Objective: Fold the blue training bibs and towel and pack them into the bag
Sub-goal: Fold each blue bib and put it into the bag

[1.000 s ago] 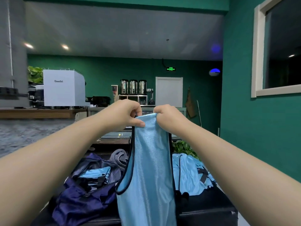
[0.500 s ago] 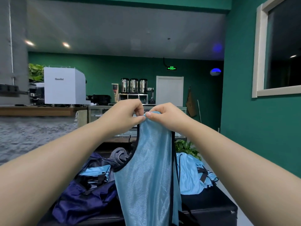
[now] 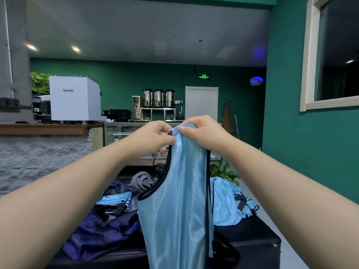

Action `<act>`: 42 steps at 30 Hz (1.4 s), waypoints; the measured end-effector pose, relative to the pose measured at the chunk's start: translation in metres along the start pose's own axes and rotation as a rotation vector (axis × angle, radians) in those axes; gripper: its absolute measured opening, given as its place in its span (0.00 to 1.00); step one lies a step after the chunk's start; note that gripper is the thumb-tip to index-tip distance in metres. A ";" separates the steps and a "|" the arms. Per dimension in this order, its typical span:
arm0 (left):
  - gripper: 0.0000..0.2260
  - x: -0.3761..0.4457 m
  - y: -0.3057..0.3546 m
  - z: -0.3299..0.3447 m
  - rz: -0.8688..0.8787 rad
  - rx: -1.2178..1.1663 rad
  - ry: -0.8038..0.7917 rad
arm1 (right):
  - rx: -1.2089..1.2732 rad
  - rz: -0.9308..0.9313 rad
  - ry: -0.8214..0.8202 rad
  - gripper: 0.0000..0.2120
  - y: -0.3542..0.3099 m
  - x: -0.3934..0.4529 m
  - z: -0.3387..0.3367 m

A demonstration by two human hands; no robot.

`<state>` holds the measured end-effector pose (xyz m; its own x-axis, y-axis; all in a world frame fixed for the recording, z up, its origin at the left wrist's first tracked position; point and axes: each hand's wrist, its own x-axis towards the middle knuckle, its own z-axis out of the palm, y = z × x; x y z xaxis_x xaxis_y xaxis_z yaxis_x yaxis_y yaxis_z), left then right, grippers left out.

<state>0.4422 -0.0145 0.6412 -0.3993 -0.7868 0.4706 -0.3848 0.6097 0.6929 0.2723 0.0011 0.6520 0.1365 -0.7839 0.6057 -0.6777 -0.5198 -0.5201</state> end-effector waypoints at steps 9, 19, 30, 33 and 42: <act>0.13 -0.027 -0.027 0.023 -0.108 0.995 -0.556 | 0.115 0.047 0.254 0.08 0.029 0.007 -0.020; 0.12 -0.018 -0.026 -0.010 0.192 1.015 -0.388 | -0.161 0.129 0.180 0.07 0.057 0.005 -0.049; 0.17 -0.022 -0.021 -0.013 0.293 1.180 -0.379 | -0.159 0.051 0.246 0.10 0.050 -0.002 -0.054; 0.16 -0.020 -0.025 -0.014 0.276 1.154 -0.340 | -0.144 0.019 0.248 0.10 0.051 -0.005 -0.053; 0.17 -0.016 -0.028 -0.006 0.050 1.192 -0.296 | -0.165 -0.062 0.165 0.09 0.031 -0.007 -0.048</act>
<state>0.4645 -0.0199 0.6178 -0.5492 -0.8026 0.2328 -0.8213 0.4668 -0.3281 0.2154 0.0064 0.6608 0.0705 -0.6791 0.7306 -0.7827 -0.4917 -0.3815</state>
